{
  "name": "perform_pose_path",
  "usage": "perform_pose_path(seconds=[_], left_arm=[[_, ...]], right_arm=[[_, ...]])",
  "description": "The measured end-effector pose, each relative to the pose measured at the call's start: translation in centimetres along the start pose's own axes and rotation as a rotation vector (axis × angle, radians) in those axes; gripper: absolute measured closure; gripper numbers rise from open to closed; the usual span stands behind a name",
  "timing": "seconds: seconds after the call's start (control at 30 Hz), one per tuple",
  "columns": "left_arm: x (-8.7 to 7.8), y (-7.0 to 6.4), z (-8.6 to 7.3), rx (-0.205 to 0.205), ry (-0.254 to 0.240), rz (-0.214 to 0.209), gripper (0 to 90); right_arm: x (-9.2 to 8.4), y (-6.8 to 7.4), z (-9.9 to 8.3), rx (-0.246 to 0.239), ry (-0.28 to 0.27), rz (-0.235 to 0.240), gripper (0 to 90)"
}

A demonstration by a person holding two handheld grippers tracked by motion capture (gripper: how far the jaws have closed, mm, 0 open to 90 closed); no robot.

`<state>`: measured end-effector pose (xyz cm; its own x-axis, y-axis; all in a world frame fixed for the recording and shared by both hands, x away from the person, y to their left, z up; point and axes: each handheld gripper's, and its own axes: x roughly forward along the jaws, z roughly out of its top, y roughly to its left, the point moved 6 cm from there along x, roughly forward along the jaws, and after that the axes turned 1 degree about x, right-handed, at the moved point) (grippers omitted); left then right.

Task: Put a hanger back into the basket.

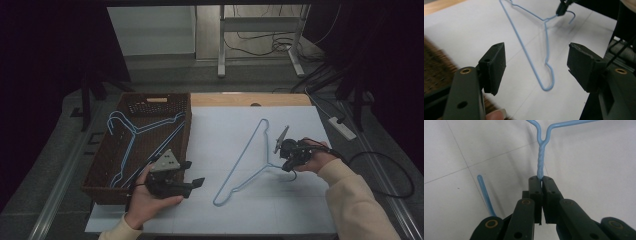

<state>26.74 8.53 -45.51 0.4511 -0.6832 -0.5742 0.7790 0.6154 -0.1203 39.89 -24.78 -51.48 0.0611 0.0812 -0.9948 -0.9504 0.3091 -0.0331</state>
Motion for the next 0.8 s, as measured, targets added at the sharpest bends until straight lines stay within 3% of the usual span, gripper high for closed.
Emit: perform_pose_path(seconds=[0.23, 0.8], left_arm=[[3.2, -2.1, 1.0, 0.035, 0.054, -0.055, 31.8], [9.0, -4.0, 1.2, 0.065, 0.169, -0.107, 29.0]], right_arm=[[-0.4, 0.1, 0.2, -0.005, 0.009, -0.004, 87.1], [-0.2, 0.1, 0.4, -0.003, 0.012, -0.005, 87.1]])
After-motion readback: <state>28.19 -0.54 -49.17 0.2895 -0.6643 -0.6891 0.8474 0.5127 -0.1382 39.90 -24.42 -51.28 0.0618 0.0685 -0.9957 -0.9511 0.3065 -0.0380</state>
